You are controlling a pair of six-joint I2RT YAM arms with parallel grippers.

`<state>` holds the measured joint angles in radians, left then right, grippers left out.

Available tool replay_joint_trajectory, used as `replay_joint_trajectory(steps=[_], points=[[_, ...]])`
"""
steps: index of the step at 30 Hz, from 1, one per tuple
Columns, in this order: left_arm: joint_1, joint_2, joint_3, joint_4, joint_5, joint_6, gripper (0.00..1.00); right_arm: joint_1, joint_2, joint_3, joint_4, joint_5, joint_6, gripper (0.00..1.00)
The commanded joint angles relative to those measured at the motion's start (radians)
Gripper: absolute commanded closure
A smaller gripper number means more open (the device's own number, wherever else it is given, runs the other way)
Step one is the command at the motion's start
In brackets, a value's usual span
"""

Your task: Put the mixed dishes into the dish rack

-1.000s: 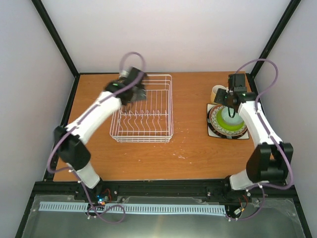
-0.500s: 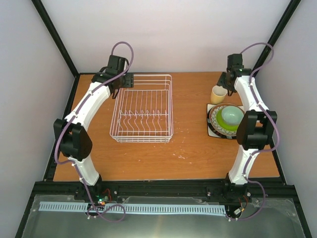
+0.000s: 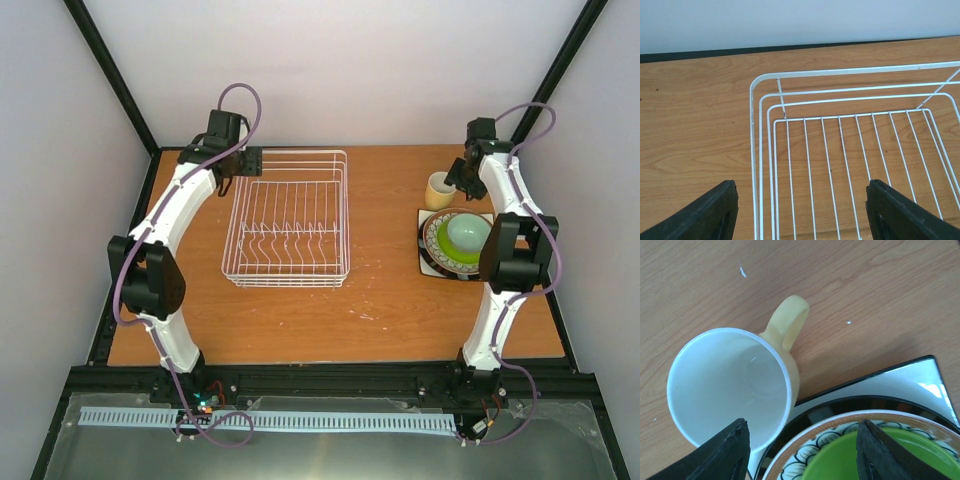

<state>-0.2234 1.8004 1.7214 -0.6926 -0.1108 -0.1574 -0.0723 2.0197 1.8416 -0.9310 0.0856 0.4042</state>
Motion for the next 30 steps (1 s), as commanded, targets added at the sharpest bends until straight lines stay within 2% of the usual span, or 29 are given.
replay_joint_trajectory(steps=[1, 12, 16, 24, 27, 30], points=[[0.018, 0.019, 0.04, 0.029, 0.02, 0.035, 0.29, -0.004, 0.056, 0.046, -0.012, -0.073, 0.028, 0.42], [0.042, 0.049, 0.037, 0.041, 0.037, 0.042, 0.29, -0.004, 0.113, 0.088, -0.014, -0.104, 0.049, 0.47], [0.045, 0.057, 0.033, 0.042, 0.031, 0.048, 0.29, -0.004, 0.148, 0.108, -0.021, -0.115, 0.051, 0.52], [0.056, 0.061, 0.034, 0.044, 0.033, 0.051, 0.29, -0.004, 0.207, 0.143, -0.021, -0.124, 0.058, 0.57], [0.059, 0.061, 0.033, 0.044, 0.032, 0.052, 0.29, -0.003, 0.221, 0.146, -0.01, -0.133, 0.057, 0.66], [0.061, 0.064, 0.032, 0.044, 0.032, 0.052, 0.29, -0.002, 0.229, 0.146, 0.006, -0.137, 0.051, 0.85]])
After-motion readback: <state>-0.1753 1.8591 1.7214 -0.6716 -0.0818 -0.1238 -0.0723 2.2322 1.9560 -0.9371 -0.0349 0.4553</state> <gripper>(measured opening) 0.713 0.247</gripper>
